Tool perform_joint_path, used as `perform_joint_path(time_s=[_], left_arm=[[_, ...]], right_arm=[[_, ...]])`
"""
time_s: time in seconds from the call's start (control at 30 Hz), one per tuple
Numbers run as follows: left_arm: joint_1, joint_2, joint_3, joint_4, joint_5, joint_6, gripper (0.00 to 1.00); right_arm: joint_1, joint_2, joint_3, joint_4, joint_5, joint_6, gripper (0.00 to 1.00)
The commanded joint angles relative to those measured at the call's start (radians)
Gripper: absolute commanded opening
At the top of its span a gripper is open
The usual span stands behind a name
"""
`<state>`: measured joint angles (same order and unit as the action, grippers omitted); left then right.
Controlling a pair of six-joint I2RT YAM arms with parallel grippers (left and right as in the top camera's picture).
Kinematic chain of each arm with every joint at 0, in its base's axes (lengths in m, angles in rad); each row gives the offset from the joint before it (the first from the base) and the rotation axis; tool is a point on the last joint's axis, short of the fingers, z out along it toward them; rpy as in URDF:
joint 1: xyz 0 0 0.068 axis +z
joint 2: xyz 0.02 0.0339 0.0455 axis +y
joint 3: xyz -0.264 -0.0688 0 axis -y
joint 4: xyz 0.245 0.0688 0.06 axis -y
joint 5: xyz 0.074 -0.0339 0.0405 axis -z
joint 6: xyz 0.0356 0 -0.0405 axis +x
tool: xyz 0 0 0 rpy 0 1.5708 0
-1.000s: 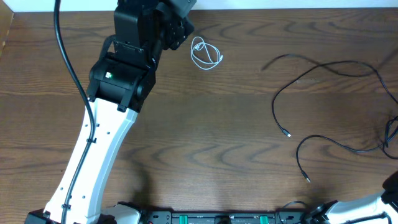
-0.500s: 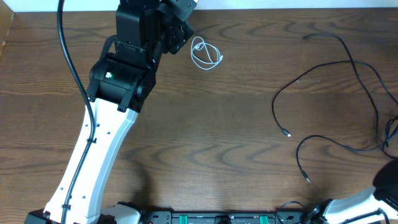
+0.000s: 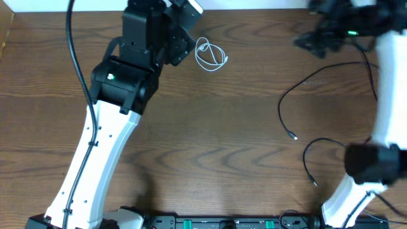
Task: Untangle cables
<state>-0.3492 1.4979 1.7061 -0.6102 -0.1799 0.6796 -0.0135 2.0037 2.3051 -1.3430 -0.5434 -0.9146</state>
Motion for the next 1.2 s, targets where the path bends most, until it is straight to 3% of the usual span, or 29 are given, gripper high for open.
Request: perform_joint_path(time_s=[0.0, 0.13, 0.33, 0.6, 0.77, 0.8, 0.87, 0.93, 1.17], left_arm=[[0.017, -0.007, 0.030, 0.001, -0.106, -0.012, 0.98], [0.018, -0.016, 0.030, 0.008, -0.192, -0.060, 0.98], [0.033, -0.071, 0.030, 0.024, -0.153, -0.300, 0.98], [0.032, -0.101, 0.030, -0.002, -0.116, -0.301, 0.98], [0.032, -0.124, 0.031, -0.027, -0.116, -0.301, 0.98], [0.032, -0.130, 0.031, -0.027, -0.116, -0.301, 0.98], [0.032, -0.138, 0.031, -0.027, -0.116, -0.301, 0.98], [0.032, -0.145, 0.031, -0.028, -0.117, -0.301, 0.98], [0.032, -0.151, 0.031, -0.044, -0.116, -0.301, 0.98]], right_arm=[[0.053, 0.158, 0.002, 0.043, 0.027, 0.074, 0.95], [0.089, 0.291, 0.002, 0.154, -0.080, 0.141, 0.92], [0.169, 0.437, 0.002, 0.295, -0.135, 0.196, 0.87], [0.297, 0.534, 0.002, 0.386, -0.110, 0.214, 0.88], [0.336, 0.575, 0.002, 0.433, -0.110, 0.241, 0.78], [0.341, 0.582, 0.002, 0.435, -0.110, 0.246, 0.71], [0.344, 0.591, 0.002, 0.439, -0.110, 0.248, 0.26], [0.344, 0.591, 0.002, 0.452, -0.110, 0.248, 0.05], [0.314, 0.590, 0.087, 0.441, -0.110, 0.271, 0.01]])
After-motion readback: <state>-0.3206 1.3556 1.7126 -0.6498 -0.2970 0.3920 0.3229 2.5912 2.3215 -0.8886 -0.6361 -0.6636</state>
